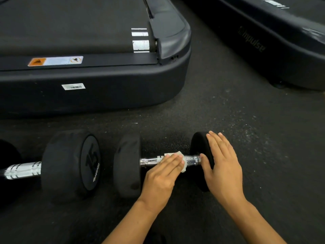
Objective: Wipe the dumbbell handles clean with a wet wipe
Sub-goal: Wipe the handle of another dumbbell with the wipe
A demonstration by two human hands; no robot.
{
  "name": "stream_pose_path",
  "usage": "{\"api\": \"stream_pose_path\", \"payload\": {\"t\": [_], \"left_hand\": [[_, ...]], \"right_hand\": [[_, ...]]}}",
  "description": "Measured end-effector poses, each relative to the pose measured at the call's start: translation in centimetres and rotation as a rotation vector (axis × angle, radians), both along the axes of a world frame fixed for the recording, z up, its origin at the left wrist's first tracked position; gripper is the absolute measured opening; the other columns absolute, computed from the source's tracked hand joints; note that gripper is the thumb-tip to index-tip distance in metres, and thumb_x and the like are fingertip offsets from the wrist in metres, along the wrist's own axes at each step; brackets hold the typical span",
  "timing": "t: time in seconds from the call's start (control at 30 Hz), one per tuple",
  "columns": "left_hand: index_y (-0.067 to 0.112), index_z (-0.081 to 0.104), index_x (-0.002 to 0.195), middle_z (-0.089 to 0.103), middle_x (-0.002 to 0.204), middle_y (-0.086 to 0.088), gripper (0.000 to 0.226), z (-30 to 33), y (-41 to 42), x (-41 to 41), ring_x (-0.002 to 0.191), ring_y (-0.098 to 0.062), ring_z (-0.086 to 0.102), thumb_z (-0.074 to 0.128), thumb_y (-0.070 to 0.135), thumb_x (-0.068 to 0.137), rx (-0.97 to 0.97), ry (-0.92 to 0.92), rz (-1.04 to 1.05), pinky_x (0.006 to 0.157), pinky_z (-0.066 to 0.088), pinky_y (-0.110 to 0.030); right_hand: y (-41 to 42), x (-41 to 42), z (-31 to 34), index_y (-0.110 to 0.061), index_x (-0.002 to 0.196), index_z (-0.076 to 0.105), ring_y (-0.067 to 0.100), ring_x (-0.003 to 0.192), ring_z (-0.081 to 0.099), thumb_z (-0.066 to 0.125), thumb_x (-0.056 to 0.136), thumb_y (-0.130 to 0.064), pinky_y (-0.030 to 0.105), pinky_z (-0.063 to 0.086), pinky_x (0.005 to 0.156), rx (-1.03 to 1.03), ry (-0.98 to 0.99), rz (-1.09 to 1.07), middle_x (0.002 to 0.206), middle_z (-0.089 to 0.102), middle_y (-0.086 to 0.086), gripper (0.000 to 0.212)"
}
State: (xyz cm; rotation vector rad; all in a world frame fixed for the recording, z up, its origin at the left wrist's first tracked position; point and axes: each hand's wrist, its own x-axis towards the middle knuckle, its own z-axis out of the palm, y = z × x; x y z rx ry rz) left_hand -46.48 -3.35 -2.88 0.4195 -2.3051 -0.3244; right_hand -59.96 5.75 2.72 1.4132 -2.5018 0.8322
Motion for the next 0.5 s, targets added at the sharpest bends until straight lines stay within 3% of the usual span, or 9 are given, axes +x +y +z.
{"api": "stream_pose_path", "payload": {"t": [0.3, 0.4, 0.5], "left_hand": [[0.003, 0.072, 0.099, 0.069, 0.106, -0.01, 0.031, 0.5, -0.1, -0.2, 0.101, -0.02, 0.065, 0.048, 0.007, 0.08, 0.057, -0.062, 0.042, 0.094, 0.047, -0.034], [0.016, 0.073, 0.095, 0.072, 0.097, -0.003, 0.034, 3.1, -0.6, -0.9, 0.091, -0.019, 0.067, 0.042, 0.017, 0.08, 0.262, -0.265, 0.128, 0.087, 0.049, -0.036], [0.022, 0.065, 0.1, 0.066, 0.093, -0.003, 0.02, 5.8, -2.0, -1.8, 0.087, -0.022, 0.061, 0.047, 0.019, 0.091, 0.438, -0.534, 0.335, 0.077, 0.049, -0.035]], "right_hand": [[-0.4, -0.1, 0.1, -0.005, 0.131, 0.05, 0.02, 0.133, 0.033, 0.065, 0.084, -0.012, 0.041, 0.034, 0.106, 0.004, 0.002, 0.003, 0.138, 0.049, 0.006, 0.05], [-0.4, -0.1, 0.2, -0.005, 0.132, 0.05, 0.02, 0.134, 0.033, 0.065, 0.084, -0.013, 0.038, 0.032, 0.107, 0.016, 0.003, -0.008, 0.138, 0.048, 0.005, 0.05], [-0.4, -0.2, 0.3, -0.006, 0.132, 0.05, 0.02, 0.134, 0.034, 0.064, 0.084, -0.013, 0.037, 0.03, 0.108, 0.031, 0.001, 0.0, 0.139, 0.048, 0.005, 0.051]]}}
